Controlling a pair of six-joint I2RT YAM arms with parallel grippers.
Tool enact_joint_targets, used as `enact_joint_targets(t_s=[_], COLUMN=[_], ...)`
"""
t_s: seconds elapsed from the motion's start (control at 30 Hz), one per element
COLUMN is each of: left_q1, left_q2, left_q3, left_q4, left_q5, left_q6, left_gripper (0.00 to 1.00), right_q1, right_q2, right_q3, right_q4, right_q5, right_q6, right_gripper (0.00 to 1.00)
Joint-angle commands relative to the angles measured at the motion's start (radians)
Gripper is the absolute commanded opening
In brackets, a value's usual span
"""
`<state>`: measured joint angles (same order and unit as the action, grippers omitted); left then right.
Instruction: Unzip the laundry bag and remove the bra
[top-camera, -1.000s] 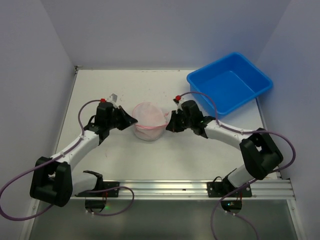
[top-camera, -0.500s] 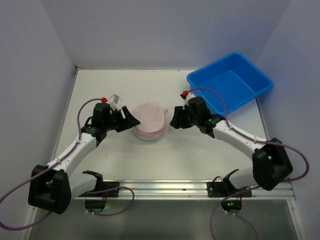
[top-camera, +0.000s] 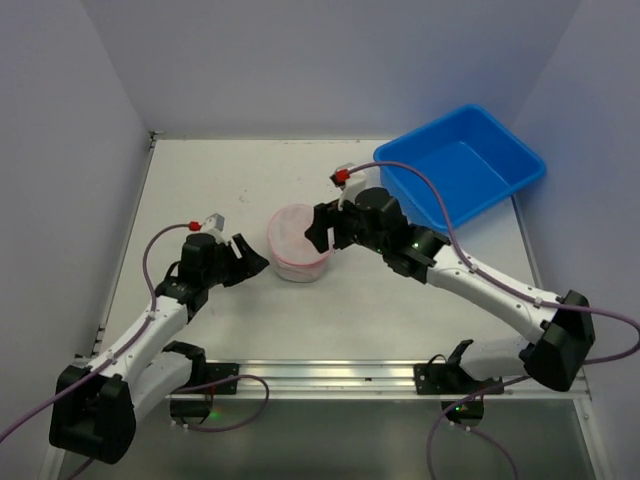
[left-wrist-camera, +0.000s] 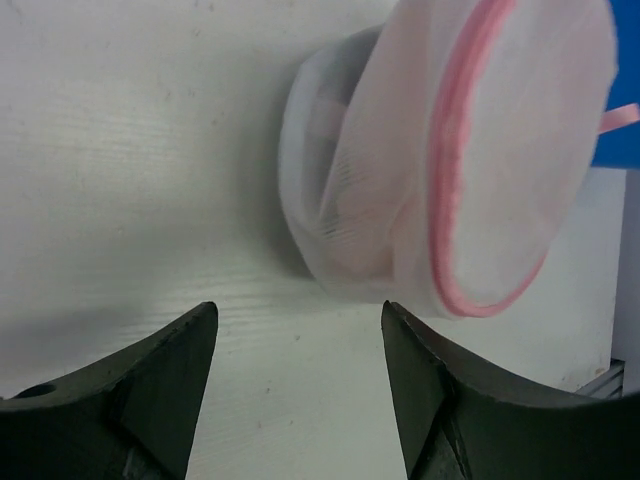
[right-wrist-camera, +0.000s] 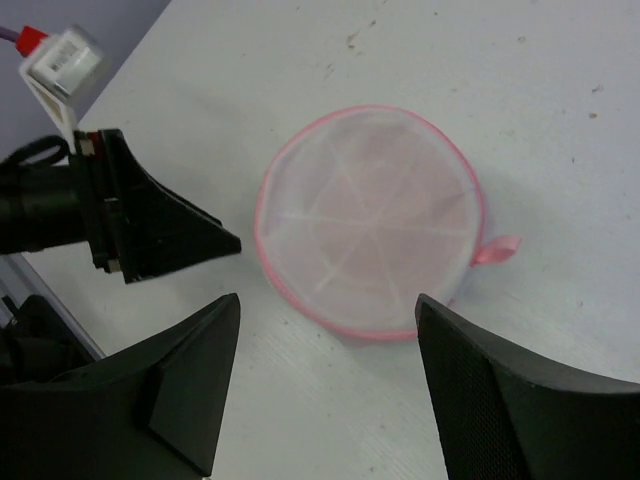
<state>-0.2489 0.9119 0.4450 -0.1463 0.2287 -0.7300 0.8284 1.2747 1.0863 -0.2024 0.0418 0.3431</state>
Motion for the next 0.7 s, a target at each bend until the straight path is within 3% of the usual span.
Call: enact_joint_targets(t_s=[0.0,0.4,0.67], left_q1=[0.008,0.008,0.008], left_q2=[0.041,0.242,0.327], left_q3=[-0.054,-0.12,-0.132], left_q4=[0.115,0.433,0.502], left_q5=[-0.023,0.089,0.109], left_q6=[-0.051,-0.109,-0.134], left_gripper=[0.7,0.63,0.55], right_q1=[0.046,0.182,0.195], right_q2=[0.116,0.474,0.598], right_q3=[0.105,0.38,0.458], right_q4=[0.003,-0.011,-0.042], right_q5=[0.089,0.318,0.363], right_q6=[-0.032,0.025,0.054], right_gripper=[0.75,0.78,0.73])
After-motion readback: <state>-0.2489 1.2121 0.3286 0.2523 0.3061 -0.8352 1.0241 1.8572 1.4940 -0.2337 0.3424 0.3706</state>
